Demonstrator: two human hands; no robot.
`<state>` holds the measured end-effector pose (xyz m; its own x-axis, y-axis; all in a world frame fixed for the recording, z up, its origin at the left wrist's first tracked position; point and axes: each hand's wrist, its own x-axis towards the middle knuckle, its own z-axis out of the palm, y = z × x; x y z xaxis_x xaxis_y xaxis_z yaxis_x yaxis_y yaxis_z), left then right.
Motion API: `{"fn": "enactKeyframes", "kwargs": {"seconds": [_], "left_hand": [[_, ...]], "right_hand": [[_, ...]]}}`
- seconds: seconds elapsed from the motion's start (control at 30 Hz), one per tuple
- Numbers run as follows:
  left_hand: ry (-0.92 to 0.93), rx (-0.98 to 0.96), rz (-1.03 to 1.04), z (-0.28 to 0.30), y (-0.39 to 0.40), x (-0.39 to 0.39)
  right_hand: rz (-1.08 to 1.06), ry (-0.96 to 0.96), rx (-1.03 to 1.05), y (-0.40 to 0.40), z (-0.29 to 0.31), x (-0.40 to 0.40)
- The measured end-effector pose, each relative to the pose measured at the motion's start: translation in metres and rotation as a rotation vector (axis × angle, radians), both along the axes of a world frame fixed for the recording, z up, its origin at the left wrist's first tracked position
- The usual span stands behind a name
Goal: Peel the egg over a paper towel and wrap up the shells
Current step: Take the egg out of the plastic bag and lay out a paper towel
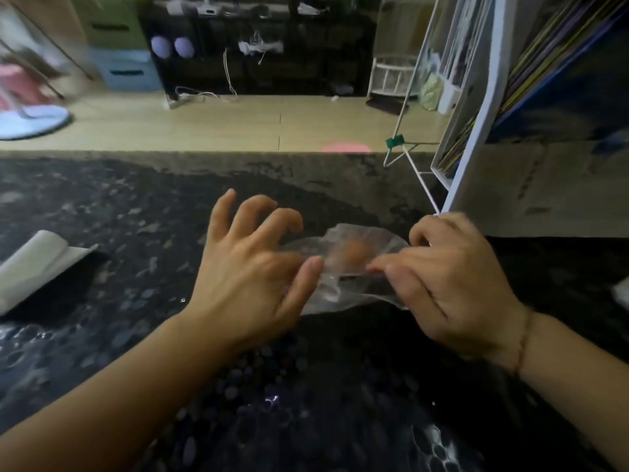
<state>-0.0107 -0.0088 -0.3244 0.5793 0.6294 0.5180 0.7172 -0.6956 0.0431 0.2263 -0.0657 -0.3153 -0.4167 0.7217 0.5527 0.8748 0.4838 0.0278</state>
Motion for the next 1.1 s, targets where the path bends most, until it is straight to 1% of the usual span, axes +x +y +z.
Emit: {"fn": "enactKeyframes", "kwargs": {"seconds": [0.1, 0.17, 0.23, 0.27, 0.3, 0.33, 0.37, 0.4, 0.43, 0.47, 0.5, 0.53, 0.6, 0.63, 0.73, 0.8, 0.87, 0.97, 1.03, 1.1], "left_hand": [[0.229, -0.076, 0.281, 0.011, 0.007, 0.010], [0.319, -0.154, 0.405, 0.019, 0.009, 0.015], [0.296, -0.127, 0.432, 0.022, 0.007, 0.017], [0.262, -0.071, 0.373, 0.021, 0.004, 0.018], [0.196, 0.025, 0.252, 0.016, 0.001, 0.021], [0.109, 0.135, 0.078, 0.010, -0.003, 0.025], [0.014, 0.207, -0.125, 0.005, -0.007, 0.028], [-0.047, 0.200, -0.295, 0.002, -0.011, 0.030], [-0.069, 0.151, -0.390, 0.000, -0.014, 0.032], [-0.051, 0.081, -0.415, -0.001, -0.015, 0.031], [-0.006, 0.022, -0.377, -0.004, -0.015, 0.029], [0.075, -0.014, -0.299, -0.006, -0.015, 0.027], [0.249, -0.040, -0.118, -0.003, -0.014, 0.022], [0.298, -0.030, -0.032, -0.001, -0.012, 0.022], [0.361, -0.041, 0.164, 0.005, -0.007, 0.031], [0.404, -0.077, 0.251, 0.003, 0.000, 0.039], [0.424, -0.169, 0.289, -0.005, 0.011, 0.045], [0.450, -0.288, 0.285, -0.020, 0.030, 0.048], [0.422, -0.470, 0.290, -0.026, 0.041, 0.048], [0.399, -0.685, 0.279, -0.027, 0.049, 0.046]], "right_hand": [[-0.252, -0.283, 0.019, 0.010, 0.006, -0.001], [-0.365, -0.346, -0.006, 0.015, 0.010, -0.005], [-0.401, -0.331, 0.014, 0.018, 0.011, -0.008], [-0.390, -0.307, 0.058, 0.018, 0.010, -0.009], [-0.345, -0.280, 0.126, 0.019, 0.007, -0.010], [-0.253, -0.257, 0.197, 0.018, 0.004, -0.011], [-0.115, -0.242, 0.253, 0.017, 0.001, -0.012], [0.040, -0.232, 0.270, 0.016, -0.003, -0.012], [0.162, -0.230, 0.249, 0.015, -0.005, -0.010], [0.227, -0.232, 0.203, 0.015, -0.007, -0.006], [0.227, -0.240, 0.156, 0.014, -0.008, -0.003], [0.176, -0.253, 0.109, 0.012, -0.010, 0.002], [-0.001, -0.285, 0.036, 0.009, -0.009, 0.008], [-0.094, -0.294, 0.016, 0.010, -0.007, 0.009], [-0.323, -0.345, -0.045, 0.013, -0.001, 0.007], [-0.410, -0.378, -0.150, 0.019, 0.000, 0.006], [-0.455, -0.335, -0.248, 0.027, -0.002, 0.007], [-0.482, -0.299, -0.335, 0.045, -0.011, 0.013], [-0.473, -0.232, -0.457, 0.057, -0.019, 0.017], [-0.399, -0.092, -0.601, 0.063, -0.025, 0.019]]}}
